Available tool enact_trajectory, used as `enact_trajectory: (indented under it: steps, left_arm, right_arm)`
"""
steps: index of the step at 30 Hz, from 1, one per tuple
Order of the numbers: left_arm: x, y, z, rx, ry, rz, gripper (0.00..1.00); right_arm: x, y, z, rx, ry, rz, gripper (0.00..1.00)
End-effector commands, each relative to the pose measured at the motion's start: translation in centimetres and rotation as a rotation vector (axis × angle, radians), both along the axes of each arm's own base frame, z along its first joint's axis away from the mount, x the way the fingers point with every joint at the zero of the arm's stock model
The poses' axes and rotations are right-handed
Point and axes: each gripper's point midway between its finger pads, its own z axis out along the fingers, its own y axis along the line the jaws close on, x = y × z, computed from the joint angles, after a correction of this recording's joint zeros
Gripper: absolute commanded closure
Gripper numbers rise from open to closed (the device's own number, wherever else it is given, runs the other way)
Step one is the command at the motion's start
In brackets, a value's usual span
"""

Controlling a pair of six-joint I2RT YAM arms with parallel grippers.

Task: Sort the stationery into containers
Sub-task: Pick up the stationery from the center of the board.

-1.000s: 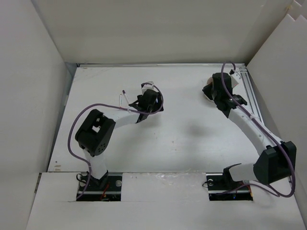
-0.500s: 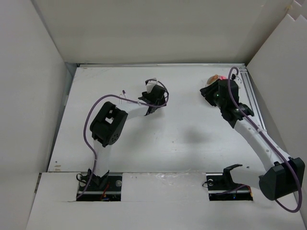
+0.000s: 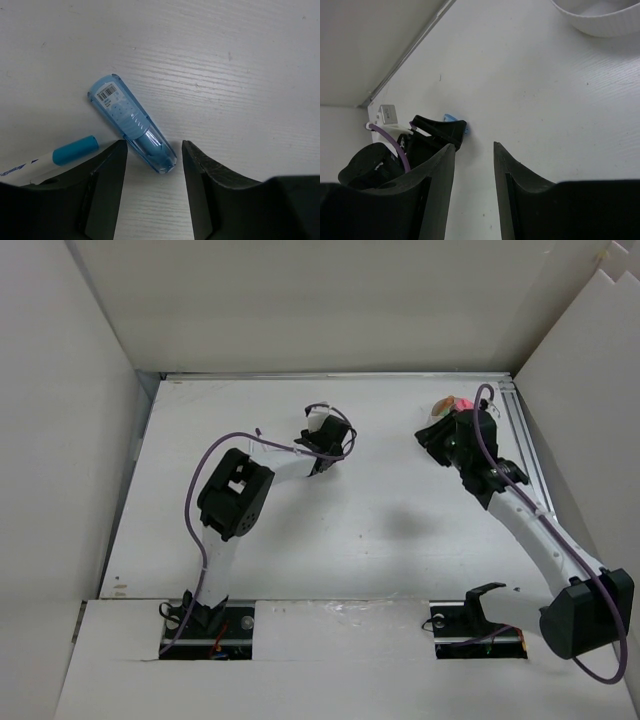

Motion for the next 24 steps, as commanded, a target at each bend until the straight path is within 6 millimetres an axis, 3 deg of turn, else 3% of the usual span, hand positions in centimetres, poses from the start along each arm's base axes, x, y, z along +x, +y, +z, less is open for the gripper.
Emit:
enact_trajectory:
  steps: [1,11,14,17,24]
  left_arm:
    - [0.2,0.1,0.3,0.022,-0.001,0.02,0.57]
    - [-1.2,0.2,-0.9,0.037,0.028,-0.009,0.73]
    - [-1.8,-0.4,-1.1,0.034,0.022,-0.048,0.78]
    - [-2.2,-1.9,0.6,-0.009,-0.017,-0.118,0.82]
    - [-4.6,-4.8,4.6,-0.063,-0.095,-0.255,0.9]
  right_arm:
    - [0.6,-0.5,2.1,0.016,-0.081,-0.008,0.57]
    - [0.4,-0.8,2.6,0.048,-0.092,0.007,0.57]
    - [0.3,-0.6,2.6,0.053,-0.091,0.018,0.5]
    - [0.3,0.3,1.8,0.066,-0.062,0.061,0.43]
    - [0.8,1.0,1.0,0.083,-0.042,0.083,0.4]
